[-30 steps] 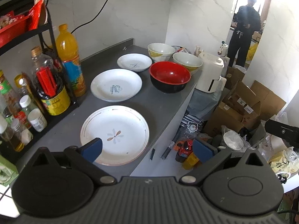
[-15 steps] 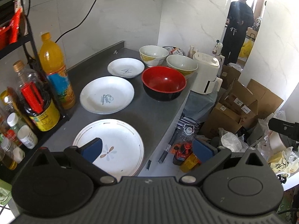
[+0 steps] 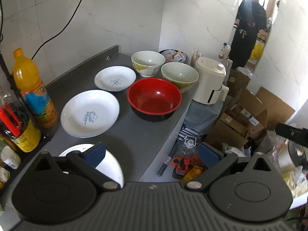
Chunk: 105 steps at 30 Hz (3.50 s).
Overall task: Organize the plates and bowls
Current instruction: 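Move both grippers together toward the large plain white bowl, then close both grippers on the rim of the large plain white bowl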
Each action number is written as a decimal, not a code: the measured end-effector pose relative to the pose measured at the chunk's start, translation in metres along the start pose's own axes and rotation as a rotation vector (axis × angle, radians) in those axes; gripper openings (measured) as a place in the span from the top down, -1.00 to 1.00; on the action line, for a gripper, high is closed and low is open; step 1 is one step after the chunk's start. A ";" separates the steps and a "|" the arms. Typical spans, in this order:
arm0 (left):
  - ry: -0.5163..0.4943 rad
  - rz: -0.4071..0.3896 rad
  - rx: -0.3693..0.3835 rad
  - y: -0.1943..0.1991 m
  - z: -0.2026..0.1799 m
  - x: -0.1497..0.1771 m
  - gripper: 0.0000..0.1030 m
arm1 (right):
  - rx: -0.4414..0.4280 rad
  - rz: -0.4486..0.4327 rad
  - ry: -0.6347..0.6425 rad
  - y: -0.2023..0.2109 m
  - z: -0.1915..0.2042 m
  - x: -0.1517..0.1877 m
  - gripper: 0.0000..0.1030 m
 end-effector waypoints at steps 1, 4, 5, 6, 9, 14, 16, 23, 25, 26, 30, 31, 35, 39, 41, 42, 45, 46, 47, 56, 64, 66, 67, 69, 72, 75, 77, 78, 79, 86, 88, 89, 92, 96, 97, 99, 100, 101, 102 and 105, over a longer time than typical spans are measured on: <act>0.015 0.001 -0.001 -0.004 -0.005 -0.007 -0.97 | -0.008 0.002 0.004 -0.004 -0.002 -0.005 -1.00; 0.054 -0.004 -0.009 -0.013 -0.018 -0.026 -0.97 | -0.028 0.014 0.024 -0.017 -0.011 -0.023 -1.00; 0.062 -0.007 -0.011 -0.016 -0.023 -0.031 -0.97 | -0.039 0.019 0.033 -0.022 -0.014 -0.029 -1.00; 0.068 -0.008 -0.016 -0.020 -0.028 -0.038 -0.97 | -0.052 0.025 0.044 -0.028 -0.016 -0.035 -1.00; 0.091 0.000 -0.034 -0.033 -0.042 -0.052 -0.97 | -0.084 0.042 0.085 -0.044 -0.021 -0.049 -1.00; 0.137 0.003 -0.071 -0.048 -0.057 -0.070 -0.97 | -0.130 0.073 0.126 -0.066 -0.032 -0.068 -1.00; 0.152 0.007 -0.084 -0.055 -0.064 -0.076 -0.97 | -0.142 0.083 0.133 -0.073 -0.036 -0.074 -1.00; 0.191 0.019 -0.106 -0.076 -0.080 -0.099 -0.96 | -0.163 0.094 0.148 -0.092 -0.051 -0.095 -1.00; 0.196 0.022 -0.105 -0.079 -0.081 -0.105 -0.94 | -0.168 0.091 0.145 -0.096 -0.053 -0.100 -1.00; 0.196 0.020 -0.103 -0.081 -0.081 -0.107 -0.94 | -0.168 0.090 0.144 -0.099 -0.055 -0.103 -1.00; 0.179 0.015 -0.103 -0.092 -0.081 -0.118 -0.93 | -0.160 0.086 0.128 -0.110 -0.061 -0.111 -1.00; 0.179 0.015 -0.101 -0.095 -0.081 -0.120 -0.93 | -0.161 0.086 0.125 -0.112 -0.061 -0.112 -1.00; 0.166 0.018 -0.082 -0.112 -0.078 -0.131 -0.91 | -0.153 0.086 0.112 -0.123 -0.063 -0.116 -1.00; 0.123 0.031 -0.078 -0.136 -0.074 -0.144 -0.83 | -0.137 0.079 0.102 -0.141 -0.062 -0.117 -1.00; 0.125 0.046 -0.075 -0.148 -0.069 -0.149 -0.80 | -0.148 0.083 0.073 -0.148 -0.062 -0.118 -1.00; 0.117 0.053 -0.081 -0.154 -0.067 -0.151 -0.80 | -0.158 0.086 0.058 -0.153 -0.062 -0.118 -1.00; 0.069 0.077 -0.102 -0.173 -0.064 -0.159 -0.76 | -0.163 0.092 0.052 -0.168 -0.060 -0.116 -0.99; 0.052 0.080 -0.106 -0.177 -0.063 -0.162 -0.76 | -0.167 0.092 0.050 -0.173 -0.060 -0.115 -0.99; 0.023 0.083 -0.112 -0.182 -0.063 -0.166 -0.75 | -0.173 0.095 0.040 -0.178 -0.060 -0.115 -0.99; -0.037 0.137 -0.094 -0.217 -0.060 -0.177 -0.68 | -0.173 0.146 0.015 -0.215 -0.056 -0.104 -0.90; 0.010 0.174 -0.043 -0.250 -0.050 -0.180 -0.33 | -0.204 0.184 -0.007 -0.239 -0.041 -0.096 -0.64; 0.012 0.176 -0.029 -0.258 -0.048 -0.181 -0.26 | -0.211 0.196 -0.012 -0.247 -0.035 -0.095 -0.58; 0.016 0.177 -0.024 -0.262 -0.046 -0.182 -0.23 | -0.209 0.202 -0.013 -0.251 -0.032 -0.094 -0.54; 0.033 0.177 -0.017 -0.269 -0.040 -0.182 -0.18 | -0.217 0.216 -0.020 -0.260 -0.026 -0.092 -0.49; 0.063 0.177 0.000 -0.281 -0.031 -0.184 -0.07 | -0.234 0.241 -0.038 -0.274 -0.017 -0.090 -0.39; 0.085 0.185 0.012 -0.295 -0.021 -0.185 0.01 | -0.231 0.248 -0.040 -0.288 -0.008 -0.086 -0.37; 0.094 0.190 0.019 -0.303 -0.016 -0.186 0.04 | -0.224 0.252 -0.043 -0.297 -0.003 -0.085 -0.33; 0.098 0.193 0.024 -0.307 -0.014 -0.187 0.05 | -0.221 0.258 -0.048 -0.303 -0.001 -0.085 -0.29; 0.100 0.194 0.029 -0.312 -0.012 -0.189 0.06 | -0.218 0.263 -0.059 -0.308 0.001 -0.084 -0.27; 0.085 0.214 0.053 -0.344 -0.008 -0.196 0.15 | -0.186 0.291 -0.121 -0.340 0.008 -0.087 -0.09; 0.097 0.221 0.061 -0.353 -0.008 -0.197 0.20 | -0.167 0.299 -0.124 -0.348 0.010 -0.087 -0.07; 0.094 0.227 0.061 -0.357 -0.008 -0.198 0.25 | -0.157 0.301 -0.124 -0.352 0.010 -0.087 -0.06; 0.092 0.246 0.064 -0.370 -0.007 -0.198 0.34 | -0.122 0.318 -0.135 -0.365 0.012 -0.086 0.01; 0.088 0.279 0.056 -0.385 -0.008 -0.198 0.40 | -0.066 0.330 -0.105 -0.377 0.017 -0.084 0.06; 0.088 0.283 0.059 -0.388 -0.009 -0.198 0.41 | -0.055 0.338 -0.100 -0.381 0.018 -0.083 0.07; 0.094 0.289 0.055 -0.393 -0.010 -0.198 0.45 | -0.032 0.337 -0.093 -0.386 0.021 -0.082 0.08; 0.092 0.293 0.043 -0.395 -0.009 -0.197 0.54 | -0.021 0.333 -0.086 -0.388 0.022 -0.081 0.11; 0.084 0.296 0.028 -0.397 -0.009 -0.197 0.64 | -0.017 0.332 -0.075 -0.390 0.024 -0.080 0.15; 0.078 0.300 0.018 -0.398 -0.010 -0.197 0.67 | -0.024 0.335 -0.066 -0.392 0.027 -0.079 0.30; 0.102 0.301 0.018 -0.398 -0.005 -0.196 0.83 | -0.023 0.333 -0.012 -0.391 0.039 -0.078 0.62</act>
Point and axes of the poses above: each gripper's, at about its wrist camera, not at the fingertips, and y roughly against the way its jaws point, z to its left, x to its underside, the point moved 5 cm from there along -y, roughly the way its jaws point, and after that the axes turned 10 degrees about -y, right-handed, at the moved point
